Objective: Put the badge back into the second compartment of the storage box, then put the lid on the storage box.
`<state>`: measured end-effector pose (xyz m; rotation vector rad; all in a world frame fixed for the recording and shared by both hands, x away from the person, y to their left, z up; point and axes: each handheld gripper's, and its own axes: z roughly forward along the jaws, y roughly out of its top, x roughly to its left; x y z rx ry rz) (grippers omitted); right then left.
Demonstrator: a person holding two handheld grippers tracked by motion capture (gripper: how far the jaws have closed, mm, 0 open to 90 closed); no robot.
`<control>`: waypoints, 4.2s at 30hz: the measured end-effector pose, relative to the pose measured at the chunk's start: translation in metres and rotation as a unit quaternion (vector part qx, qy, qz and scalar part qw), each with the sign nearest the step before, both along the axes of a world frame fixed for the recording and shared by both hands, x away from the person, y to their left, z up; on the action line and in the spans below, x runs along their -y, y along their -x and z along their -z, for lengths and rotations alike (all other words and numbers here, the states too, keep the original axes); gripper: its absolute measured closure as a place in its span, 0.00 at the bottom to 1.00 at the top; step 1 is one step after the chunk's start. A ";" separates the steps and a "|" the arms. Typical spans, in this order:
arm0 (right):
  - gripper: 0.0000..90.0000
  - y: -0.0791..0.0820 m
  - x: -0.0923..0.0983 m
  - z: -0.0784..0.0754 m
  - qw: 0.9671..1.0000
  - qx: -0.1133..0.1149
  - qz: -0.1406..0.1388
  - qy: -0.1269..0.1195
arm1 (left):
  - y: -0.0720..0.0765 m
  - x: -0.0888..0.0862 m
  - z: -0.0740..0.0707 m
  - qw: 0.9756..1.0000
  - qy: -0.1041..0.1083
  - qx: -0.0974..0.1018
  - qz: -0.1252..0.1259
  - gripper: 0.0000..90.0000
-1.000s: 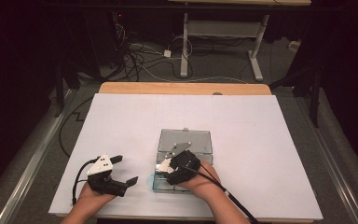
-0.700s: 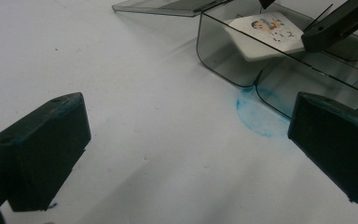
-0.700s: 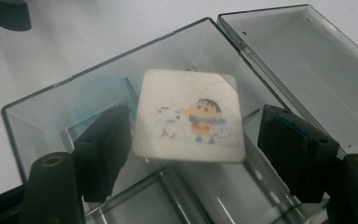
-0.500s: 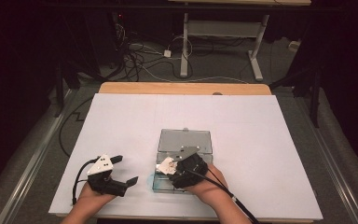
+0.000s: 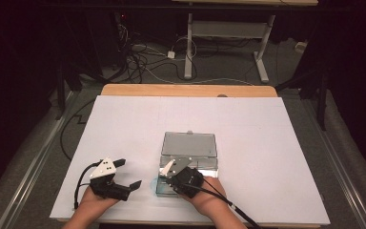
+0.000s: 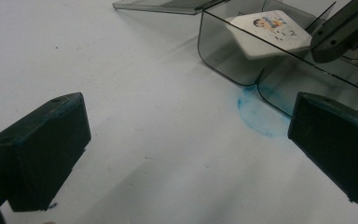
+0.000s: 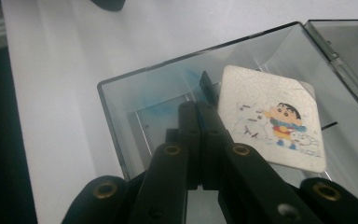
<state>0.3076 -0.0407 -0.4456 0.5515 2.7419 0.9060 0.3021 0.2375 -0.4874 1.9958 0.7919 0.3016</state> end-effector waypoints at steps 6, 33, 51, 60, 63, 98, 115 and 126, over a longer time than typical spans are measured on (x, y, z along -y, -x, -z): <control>1.00 -0.005 -0.001 -0.002 1.000 0.006 0.005 0.019 | 0.000 0.000 0.000 1.000 0.001 0.000 0.000 0.00; 1.00 -0.004 0.085 -0.014 0.993 0.015 0.095 -0.067 | 0.001 -0.001 0.000 1.000 0.005 0.002 -0.001 0.00; 1.00 0.016 0.183 -0.005 0.969 0.035 0.203 -0.133 | 0.001 -0.002 0.000 1.000 0.008 0.001 -0.002 0.00; 1.00 0.028 0.211 0.017 0.962 0.033 0.241 -0.128 | 0.001 -0.001 0.000 1.000 0.007 0.002 -0.003 0.00; 0.99 0.031 0.215 0.024 0.960 0.032 0.248 -0.123 | 0.001 -0.001 0.000 1.000 0.007 0.001 -0.002 0.00; 0.00 0.033 0.217 0.029 0.941 0.062 0.303 -0.137 | 0.002 0.000 -0.001 1.000 0.002 0.004 -0.009 0.00; 0.00 0.030 0.216 0.027 0.940 0.075 0.304 -0.139 | -0.016 0.004 -0.012 0.999 0.028 -0.022 -0.023 0.00; 0.00 0.020 0.207 0.025 0.941 0.062 0.298 -0.150 | -0.038 0.017 -0.017 0.998 0.029 -0.025 -0.049 0.00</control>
